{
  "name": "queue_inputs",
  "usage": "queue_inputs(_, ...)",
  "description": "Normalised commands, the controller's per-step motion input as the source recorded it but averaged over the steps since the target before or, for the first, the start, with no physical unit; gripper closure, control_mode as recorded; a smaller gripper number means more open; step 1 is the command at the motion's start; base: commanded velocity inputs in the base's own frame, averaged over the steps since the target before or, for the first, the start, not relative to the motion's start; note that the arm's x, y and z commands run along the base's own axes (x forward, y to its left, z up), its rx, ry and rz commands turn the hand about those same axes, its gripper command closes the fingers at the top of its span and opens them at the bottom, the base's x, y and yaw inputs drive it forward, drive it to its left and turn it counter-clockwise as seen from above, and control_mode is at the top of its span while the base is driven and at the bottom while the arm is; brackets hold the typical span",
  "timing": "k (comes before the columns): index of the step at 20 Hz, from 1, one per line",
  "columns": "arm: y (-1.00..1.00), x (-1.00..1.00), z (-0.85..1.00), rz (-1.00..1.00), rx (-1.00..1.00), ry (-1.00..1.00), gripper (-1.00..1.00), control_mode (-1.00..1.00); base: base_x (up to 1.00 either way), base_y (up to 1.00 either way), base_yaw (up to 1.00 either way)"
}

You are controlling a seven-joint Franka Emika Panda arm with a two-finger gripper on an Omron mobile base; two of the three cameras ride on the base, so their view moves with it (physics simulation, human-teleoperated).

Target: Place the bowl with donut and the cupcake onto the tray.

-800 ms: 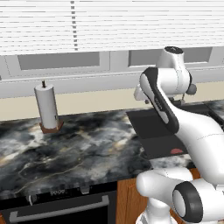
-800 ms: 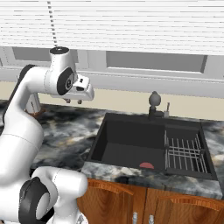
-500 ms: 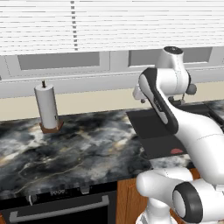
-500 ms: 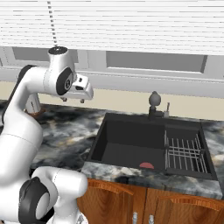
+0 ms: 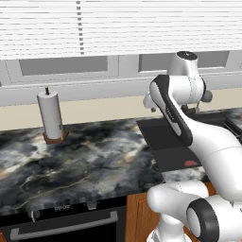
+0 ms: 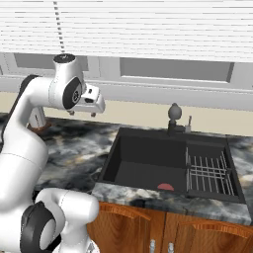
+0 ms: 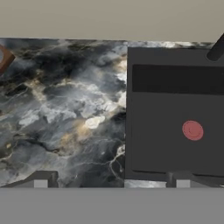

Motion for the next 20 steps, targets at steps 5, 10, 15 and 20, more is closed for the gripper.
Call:
queue_inputs(5, 0.0, 0.0, 0.0, 0.0, 0.0, 0.0, -1.0, -1.0, 0.0, 0.0, 0.0)
queue_inputs(10, 0.0, 0.0, 0.0, 0.0, 0.0, 0.0, -1.0, 1.0, -0.05, 0.18, 0.28)
queue_inputs(15, 0.0, 0.0, 0.0, 0.0, 0.0, 0.0, -1.0, 1.0, -0.05, 0.28, 0.75)
queue_inputs(20, 0.0, 0.0, 0.0, 0.0, 0.0, 0.0, -1.0, 1.0, -0.14, 0.21, 0.73)
